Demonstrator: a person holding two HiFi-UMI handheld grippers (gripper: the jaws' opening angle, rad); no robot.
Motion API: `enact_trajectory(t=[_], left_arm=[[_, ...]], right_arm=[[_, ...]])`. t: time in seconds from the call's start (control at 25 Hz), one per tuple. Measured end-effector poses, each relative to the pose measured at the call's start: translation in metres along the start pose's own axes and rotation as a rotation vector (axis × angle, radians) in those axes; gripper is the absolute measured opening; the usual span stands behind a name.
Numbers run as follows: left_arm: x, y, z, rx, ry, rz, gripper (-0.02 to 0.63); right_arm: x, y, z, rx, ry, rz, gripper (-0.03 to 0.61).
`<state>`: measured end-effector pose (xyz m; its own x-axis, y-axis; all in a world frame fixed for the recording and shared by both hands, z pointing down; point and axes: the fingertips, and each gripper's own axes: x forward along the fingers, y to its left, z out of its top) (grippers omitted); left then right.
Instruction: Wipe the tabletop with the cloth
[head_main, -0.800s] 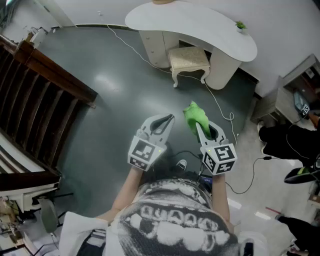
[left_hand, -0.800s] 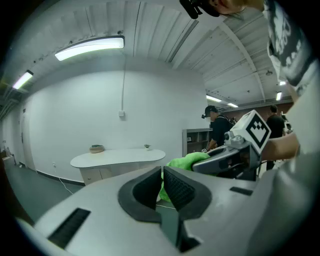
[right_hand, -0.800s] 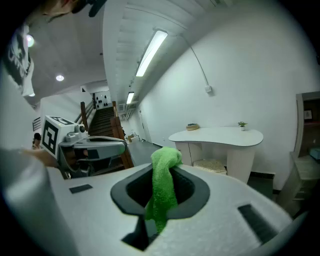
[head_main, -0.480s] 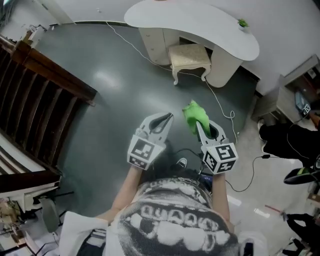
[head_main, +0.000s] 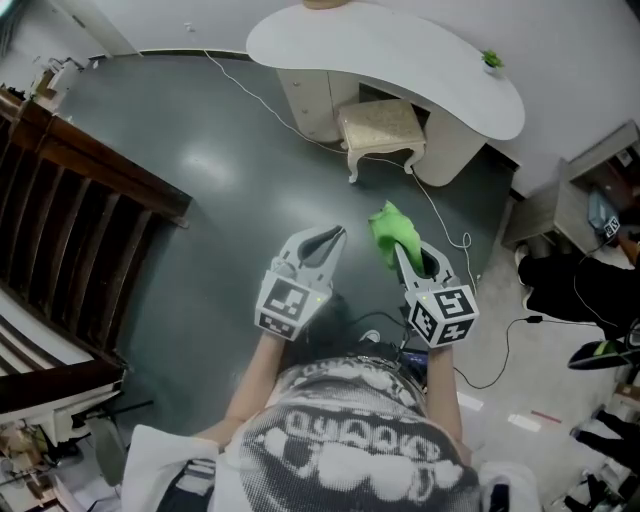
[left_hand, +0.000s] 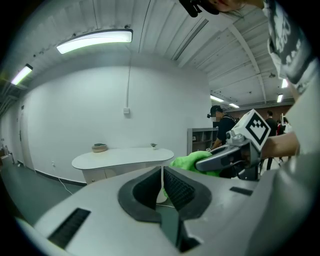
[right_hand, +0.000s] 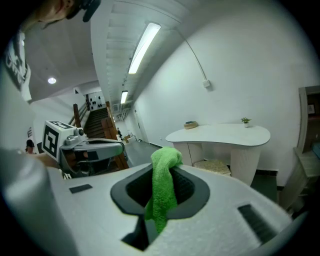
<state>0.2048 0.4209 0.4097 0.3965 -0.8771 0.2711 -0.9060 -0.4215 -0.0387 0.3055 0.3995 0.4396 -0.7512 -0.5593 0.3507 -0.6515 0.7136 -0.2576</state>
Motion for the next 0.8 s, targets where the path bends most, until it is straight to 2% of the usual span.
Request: enact_trajectory(t=[0.56,0.8], left_arm=[[-0.005,0.154,-0.003,0.056,0.002,0.013,0.014],[-0.003,0.193,0.0,0.056,-0.018,0.007,0.014]], right_arm=[[0.14,0.046,0.05,-0.011,-0.007,0.002,0.046],[0.17,0.056,0.059,-0.017,0.0,-0.011,0.046]])
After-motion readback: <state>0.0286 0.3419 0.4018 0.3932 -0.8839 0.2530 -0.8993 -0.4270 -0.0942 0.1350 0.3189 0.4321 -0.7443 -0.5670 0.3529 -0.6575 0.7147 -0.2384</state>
